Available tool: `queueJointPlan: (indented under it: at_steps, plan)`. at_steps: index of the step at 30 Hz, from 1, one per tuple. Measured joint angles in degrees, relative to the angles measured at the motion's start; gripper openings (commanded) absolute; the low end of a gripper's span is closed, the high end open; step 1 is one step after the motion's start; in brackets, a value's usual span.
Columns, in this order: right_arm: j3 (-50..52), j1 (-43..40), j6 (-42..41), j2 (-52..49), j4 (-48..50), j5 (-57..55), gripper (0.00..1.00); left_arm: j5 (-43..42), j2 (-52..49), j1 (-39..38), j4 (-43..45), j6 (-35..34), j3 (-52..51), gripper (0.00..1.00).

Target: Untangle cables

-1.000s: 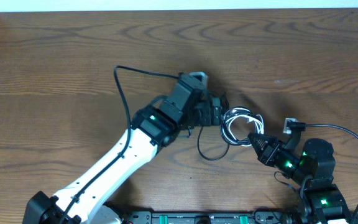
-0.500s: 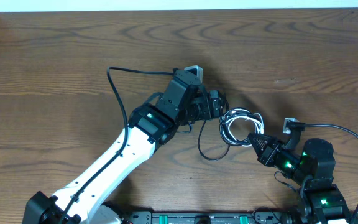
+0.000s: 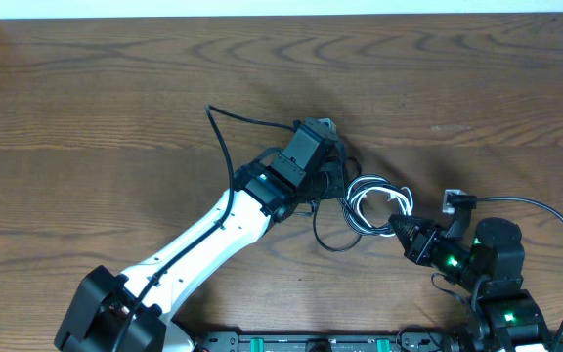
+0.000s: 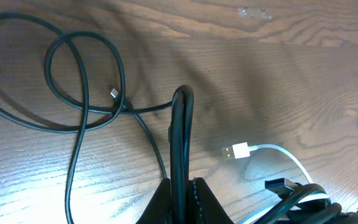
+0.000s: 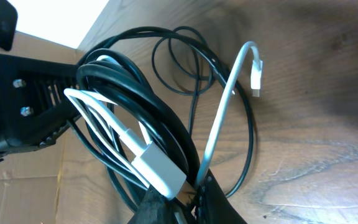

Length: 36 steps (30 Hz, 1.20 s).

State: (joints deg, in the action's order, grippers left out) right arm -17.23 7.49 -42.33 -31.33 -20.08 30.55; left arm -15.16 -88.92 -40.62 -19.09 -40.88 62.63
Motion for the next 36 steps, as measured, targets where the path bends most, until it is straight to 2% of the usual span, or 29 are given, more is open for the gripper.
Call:
queueJointPlan:
  at_steps: [9,19,29,36]
  plan:
    - [0.0,0.5,-6.6,0.0,-5.0,-3.7,0.01,5.7,0.0,-0.5,-6.8,0.0,0.1,0.08]
    - [0.0,0.5,-10.7,-3.0,-6.6,-4.2,0.01,7.3,0.0,-1.1,-7.1,-3.8,0.1,0.07]
    - [0.0,0.5,-13.2,-14.2,-0.5,-5.4,0.01,7.2,0.0,-4.3,-4.2,-4.5,0.1,0.07]
    - [0.1,0.5,-14.1,-19.3,8.5,1.7,0.01,14.5,0.0,-8.0,-3.4,-4.5,0.1,0.08]
